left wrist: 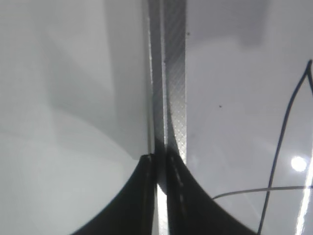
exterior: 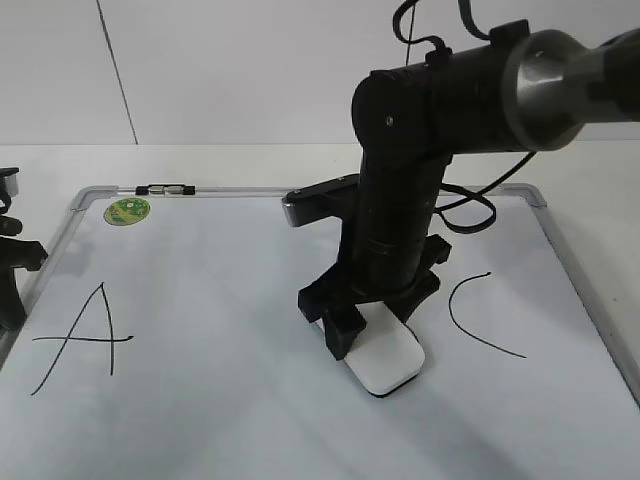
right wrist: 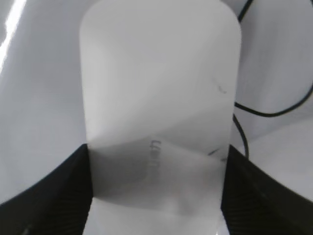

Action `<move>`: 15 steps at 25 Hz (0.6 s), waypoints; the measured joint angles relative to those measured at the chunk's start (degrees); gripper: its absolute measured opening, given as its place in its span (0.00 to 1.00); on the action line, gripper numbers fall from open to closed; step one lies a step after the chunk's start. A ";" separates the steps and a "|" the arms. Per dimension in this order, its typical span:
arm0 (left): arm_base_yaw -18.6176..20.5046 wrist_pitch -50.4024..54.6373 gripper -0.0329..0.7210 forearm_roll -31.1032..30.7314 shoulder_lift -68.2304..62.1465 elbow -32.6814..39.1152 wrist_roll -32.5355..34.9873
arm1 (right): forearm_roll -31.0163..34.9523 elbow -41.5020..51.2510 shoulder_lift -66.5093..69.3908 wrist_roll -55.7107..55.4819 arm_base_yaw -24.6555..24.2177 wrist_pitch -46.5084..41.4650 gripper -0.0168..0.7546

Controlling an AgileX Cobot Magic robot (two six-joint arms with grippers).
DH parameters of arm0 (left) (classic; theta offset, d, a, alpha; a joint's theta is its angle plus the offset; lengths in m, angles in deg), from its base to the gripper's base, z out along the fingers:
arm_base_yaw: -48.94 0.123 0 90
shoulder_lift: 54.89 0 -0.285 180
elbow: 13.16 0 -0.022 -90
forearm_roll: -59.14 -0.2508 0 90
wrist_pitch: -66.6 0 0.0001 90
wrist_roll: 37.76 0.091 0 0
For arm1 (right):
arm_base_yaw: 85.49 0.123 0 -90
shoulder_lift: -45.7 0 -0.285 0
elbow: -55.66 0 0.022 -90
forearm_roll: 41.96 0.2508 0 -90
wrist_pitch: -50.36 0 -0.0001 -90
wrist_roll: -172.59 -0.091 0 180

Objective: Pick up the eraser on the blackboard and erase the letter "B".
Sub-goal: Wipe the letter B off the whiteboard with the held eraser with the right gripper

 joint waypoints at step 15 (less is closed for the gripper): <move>0.00 0.17 0.08 -0.11 0.00 0.00 0.00 | -0.69 -3.26 2.68 -0.20 0.00 -3.30 0.75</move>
